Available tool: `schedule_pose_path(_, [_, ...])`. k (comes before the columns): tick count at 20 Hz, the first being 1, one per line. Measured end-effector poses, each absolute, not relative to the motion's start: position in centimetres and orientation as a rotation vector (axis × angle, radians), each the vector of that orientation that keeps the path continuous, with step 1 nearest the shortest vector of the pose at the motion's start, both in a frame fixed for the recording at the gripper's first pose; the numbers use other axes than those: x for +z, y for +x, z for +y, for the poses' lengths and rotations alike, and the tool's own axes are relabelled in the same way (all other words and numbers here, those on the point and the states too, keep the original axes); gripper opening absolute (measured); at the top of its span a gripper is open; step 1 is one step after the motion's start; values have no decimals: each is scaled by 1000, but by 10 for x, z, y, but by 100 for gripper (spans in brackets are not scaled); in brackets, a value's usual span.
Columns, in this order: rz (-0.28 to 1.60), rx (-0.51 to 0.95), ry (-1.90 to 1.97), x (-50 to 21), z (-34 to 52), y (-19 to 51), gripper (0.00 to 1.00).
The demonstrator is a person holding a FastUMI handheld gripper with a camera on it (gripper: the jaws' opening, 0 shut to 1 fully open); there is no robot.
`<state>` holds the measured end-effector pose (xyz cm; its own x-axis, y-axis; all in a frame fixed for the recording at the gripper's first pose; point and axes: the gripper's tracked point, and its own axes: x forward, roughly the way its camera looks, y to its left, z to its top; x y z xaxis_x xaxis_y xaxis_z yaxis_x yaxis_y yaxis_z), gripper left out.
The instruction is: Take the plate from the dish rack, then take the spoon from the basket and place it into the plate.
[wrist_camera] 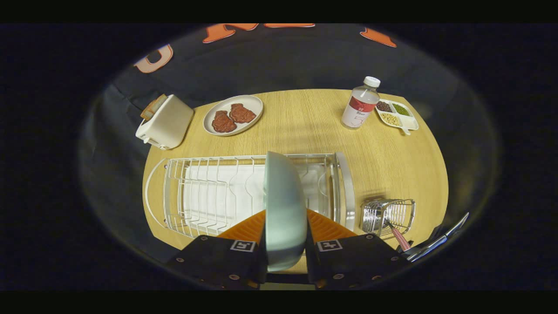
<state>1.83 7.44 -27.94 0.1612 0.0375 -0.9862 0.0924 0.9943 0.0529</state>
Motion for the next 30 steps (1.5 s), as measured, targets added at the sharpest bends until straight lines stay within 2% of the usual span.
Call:
schedule_pose_path(7, [1395,-112,111,-267,57,19,32])
schedule_pose_path(15, [1376,-176,81,-255,48,13,32])
schedule_pose_path(22, [1292,-199,-162,-244,39,20,32])
schedule_pose_path(23, [1268,-199,-221,-238,35,25,29])
schedule_pose_path(30, [1258,-188,-213,-222,44,11,27])
